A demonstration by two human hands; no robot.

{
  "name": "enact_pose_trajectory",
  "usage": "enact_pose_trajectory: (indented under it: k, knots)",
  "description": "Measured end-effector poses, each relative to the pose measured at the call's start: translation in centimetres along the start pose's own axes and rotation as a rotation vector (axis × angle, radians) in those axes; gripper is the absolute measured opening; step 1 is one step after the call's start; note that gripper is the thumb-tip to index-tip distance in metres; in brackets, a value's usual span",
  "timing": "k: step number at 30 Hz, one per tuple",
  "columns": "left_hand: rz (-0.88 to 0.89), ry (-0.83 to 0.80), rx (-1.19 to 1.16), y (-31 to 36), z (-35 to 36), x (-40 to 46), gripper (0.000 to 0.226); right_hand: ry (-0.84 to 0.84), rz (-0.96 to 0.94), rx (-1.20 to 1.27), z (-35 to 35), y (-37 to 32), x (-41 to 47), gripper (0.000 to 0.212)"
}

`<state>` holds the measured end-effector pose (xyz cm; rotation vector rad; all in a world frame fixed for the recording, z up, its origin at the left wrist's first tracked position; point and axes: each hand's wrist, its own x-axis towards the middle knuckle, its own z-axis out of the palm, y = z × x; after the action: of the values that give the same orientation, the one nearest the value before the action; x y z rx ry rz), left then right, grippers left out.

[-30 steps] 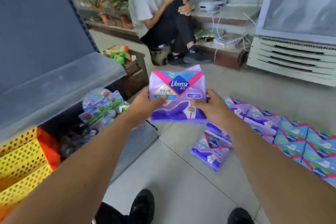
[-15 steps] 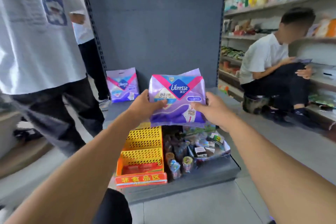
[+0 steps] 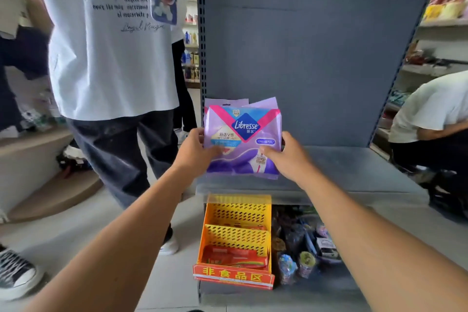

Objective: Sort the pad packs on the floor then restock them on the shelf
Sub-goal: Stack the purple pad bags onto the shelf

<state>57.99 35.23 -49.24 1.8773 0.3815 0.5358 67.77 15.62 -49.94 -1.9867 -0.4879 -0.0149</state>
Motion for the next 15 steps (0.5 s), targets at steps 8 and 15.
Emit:
enact_pose_trajectory:
  k: [8, 15]
  knots:
    - [-0.009, 0.094, 0.069, -4.6, 0.9, 10.2, 0.046, 0.076, 0.016, -0.027, 5.4, 2.1, 9.6, 0.033]
    - [-0.059, 0.097, 0.076, -8.9, 2.4, 17.1, 0.05, 0.08, 0.0, -0.026, 9.9, 5.4, 15.6, 0.032]
